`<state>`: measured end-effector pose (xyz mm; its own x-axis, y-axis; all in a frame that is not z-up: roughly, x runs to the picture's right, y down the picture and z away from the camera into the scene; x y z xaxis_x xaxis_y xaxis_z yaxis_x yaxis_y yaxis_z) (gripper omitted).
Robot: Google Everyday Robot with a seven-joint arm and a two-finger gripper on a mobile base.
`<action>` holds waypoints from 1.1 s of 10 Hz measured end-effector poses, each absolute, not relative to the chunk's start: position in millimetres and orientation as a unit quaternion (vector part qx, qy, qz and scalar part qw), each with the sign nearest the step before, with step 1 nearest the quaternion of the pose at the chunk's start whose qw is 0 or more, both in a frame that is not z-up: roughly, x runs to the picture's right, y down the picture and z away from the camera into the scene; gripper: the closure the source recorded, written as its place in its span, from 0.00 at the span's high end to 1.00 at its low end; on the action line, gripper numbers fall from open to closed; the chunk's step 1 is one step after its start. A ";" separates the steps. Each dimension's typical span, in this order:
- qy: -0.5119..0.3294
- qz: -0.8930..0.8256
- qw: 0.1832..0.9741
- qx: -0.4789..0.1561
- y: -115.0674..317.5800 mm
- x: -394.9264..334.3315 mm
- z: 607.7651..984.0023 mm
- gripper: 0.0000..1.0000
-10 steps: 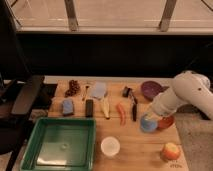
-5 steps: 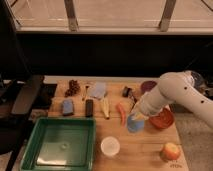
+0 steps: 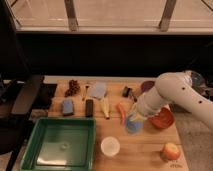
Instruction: Stack cups into tray
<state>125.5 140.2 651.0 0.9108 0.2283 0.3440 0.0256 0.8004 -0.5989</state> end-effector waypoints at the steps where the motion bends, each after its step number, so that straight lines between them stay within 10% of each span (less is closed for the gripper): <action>1: -0.212 0.040 0.926 -0.310 145.3 110.8 644.2 0.00; 7: -0.276 -0.011 0.906 -0.321 176.8 28.6 613.6 0.04; 11: -0.299 -0.014 0.893 -0.337 193.6 16.5 622.7 0.42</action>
<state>16.5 193.6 622.7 0.8207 0.1768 0.5434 0.2260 0.7729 -0.5929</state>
